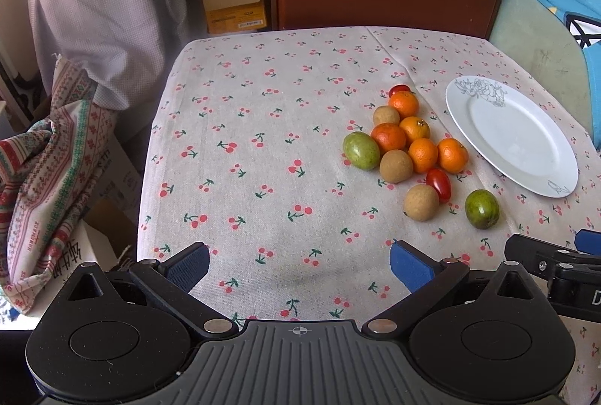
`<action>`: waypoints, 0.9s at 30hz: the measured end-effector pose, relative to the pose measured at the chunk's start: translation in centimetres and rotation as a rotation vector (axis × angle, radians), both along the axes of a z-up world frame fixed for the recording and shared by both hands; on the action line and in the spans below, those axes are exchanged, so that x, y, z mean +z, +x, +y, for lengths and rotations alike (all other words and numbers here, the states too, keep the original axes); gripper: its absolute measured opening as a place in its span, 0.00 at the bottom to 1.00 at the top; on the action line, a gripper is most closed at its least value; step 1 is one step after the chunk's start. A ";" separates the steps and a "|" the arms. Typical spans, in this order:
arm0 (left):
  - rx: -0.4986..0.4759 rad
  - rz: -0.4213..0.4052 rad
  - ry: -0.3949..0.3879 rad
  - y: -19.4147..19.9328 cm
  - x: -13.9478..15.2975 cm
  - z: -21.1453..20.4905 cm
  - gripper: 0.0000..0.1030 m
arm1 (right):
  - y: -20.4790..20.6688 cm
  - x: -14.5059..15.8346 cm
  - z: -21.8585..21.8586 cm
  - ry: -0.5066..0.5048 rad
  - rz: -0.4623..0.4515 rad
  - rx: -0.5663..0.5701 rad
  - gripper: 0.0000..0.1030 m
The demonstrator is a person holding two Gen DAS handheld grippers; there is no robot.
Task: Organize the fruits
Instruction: 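Move both tools toward the fruit pile beside the white plate, then grasp a green fruit with the right tool while the left tool grasps a brown kiwi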
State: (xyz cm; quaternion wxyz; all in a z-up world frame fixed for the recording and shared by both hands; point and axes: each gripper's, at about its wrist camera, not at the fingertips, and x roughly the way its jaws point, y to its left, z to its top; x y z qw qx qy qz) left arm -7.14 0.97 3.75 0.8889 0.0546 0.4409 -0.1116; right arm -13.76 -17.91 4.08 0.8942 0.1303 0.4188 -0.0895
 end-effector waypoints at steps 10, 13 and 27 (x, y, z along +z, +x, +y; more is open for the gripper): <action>0.020 -0.025 -0.037 0.1 -0.6 0.3 0.98 | 0.0 -1.1 -0.2 0.061 -0.091 -0.006 0.70; 0.005 -0.052 -0.056 0.1 -0.4 -0.3 0.97 | 0.4 -1.1 0.2 0.057 -0.123 0.008 0.66; -0.034 -0.086 -0.077 0.7 -0.9 -1.9 0.80 | 2.2 -2.3 0.1 0.113 -0.146 0.016 0.39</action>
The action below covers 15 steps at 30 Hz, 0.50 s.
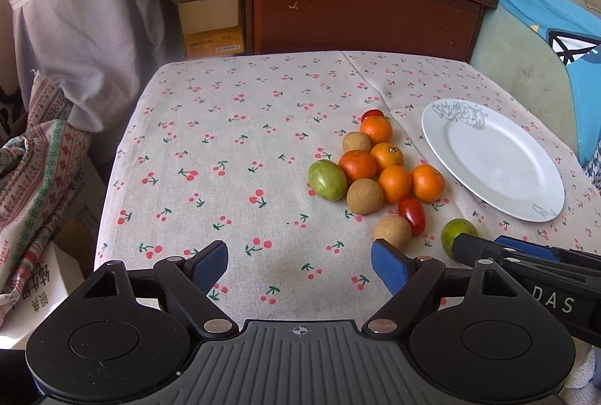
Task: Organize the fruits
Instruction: 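Grasp a green fruit with the right tool while the left tool grasps a brown kiwi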
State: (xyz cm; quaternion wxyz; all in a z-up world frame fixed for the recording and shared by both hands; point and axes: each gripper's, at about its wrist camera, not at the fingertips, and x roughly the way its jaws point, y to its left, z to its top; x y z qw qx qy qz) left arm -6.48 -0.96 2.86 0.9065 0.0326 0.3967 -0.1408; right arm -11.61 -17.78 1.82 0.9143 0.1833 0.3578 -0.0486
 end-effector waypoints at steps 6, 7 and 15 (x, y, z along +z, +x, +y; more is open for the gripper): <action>-0.016 0.019 -0.042 0.2 -0.3 -0.2 0.68 | 0.1 -0.5 0.0 0.006 -0.011 0.007 0.27; -0.027 0.019 -0.043 0.1 -0.4 -0.5 0.66 | 0.0 -0.4 0.0 0.006 -0.013 0.005 0.27; -0.093 0.002 -0.051 -0.1 -0.8 -2.2 0.59 | -0.8 0.0 -1.4 0.018 -0.019 -0.026 0.27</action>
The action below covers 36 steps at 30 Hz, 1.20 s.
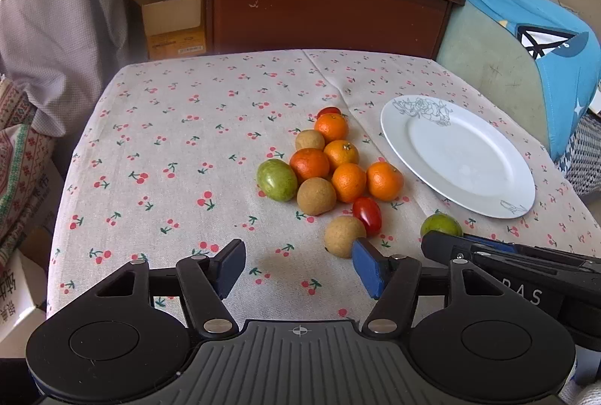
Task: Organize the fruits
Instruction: 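Grasp a green fruit with the right tool while the left tool grasps a brown kiwi, then carry the kiwi onto the plate and open the left tool while the right tool places the green fruit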
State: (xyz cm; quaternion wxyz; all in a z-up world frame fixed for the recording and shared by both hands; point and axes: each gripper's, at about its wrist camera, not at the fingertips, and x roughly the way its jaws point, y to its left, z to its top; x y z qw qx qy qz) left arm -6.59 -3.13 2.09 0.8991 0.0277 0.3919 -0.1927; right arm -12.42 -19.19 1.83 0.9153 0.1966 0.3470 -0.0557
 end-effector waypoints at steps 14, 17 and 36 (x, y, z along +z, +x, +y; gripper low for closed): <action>-0.041 -0.048 0.001 0.1 -1.2 -1.8 0.45 | -0.2 -0.4 -0.8 0.029 0.011 -0.038 0.28; -0.050 -0.056 -0.001 0.1 -1.2 -2.1 0.38 | -0.3 -0.5 -0.9 0.039 0.008 -0.049 0.30; -0.068 -0.105 -0.106 -0.3 1.1 -2.5 0.22 | -1.2 1.8 -2.5 0.051 -0.119 -0.146 0.28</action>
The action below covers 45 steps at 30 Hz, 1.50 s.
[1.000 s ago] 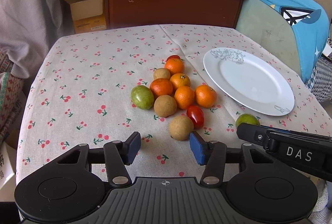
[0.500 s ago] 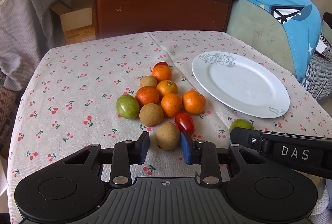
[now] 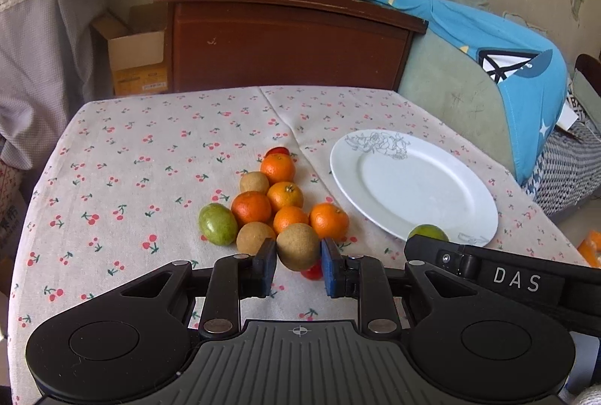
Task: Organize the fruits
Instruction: 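Carry the kiwi onto the plate and open the left tool while the right tool places the green fruit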
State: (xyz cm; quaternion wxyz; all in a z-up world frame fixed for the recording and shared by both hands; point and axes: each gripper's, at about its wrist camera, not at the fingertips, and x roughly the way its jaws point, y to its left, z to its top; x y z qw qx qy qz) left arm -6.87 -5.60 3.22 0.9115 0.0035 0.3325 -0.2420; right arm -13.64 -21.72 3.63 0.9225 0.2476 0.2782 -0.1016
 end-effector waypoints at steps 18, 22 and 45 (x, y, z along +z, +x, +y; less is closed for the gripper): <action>-0.100 0.047 -0.104 3.2 -0.6 -5.7 0.22 | 0.1 -1.3 -3.2 0.042 0.025 -0.136 0.30; -0.094 0.068 -0.100 3.6 -1.3 -6.1 0.23 | 0.1 -1.5 -3.5 0.054 0.026 -0.149 0.30; -0.021 0.060 -0.033 2.5 2.8 -3.0 0.65 | -0.5 -0.4 -2.2 0.086 0.014 -0.106 0.33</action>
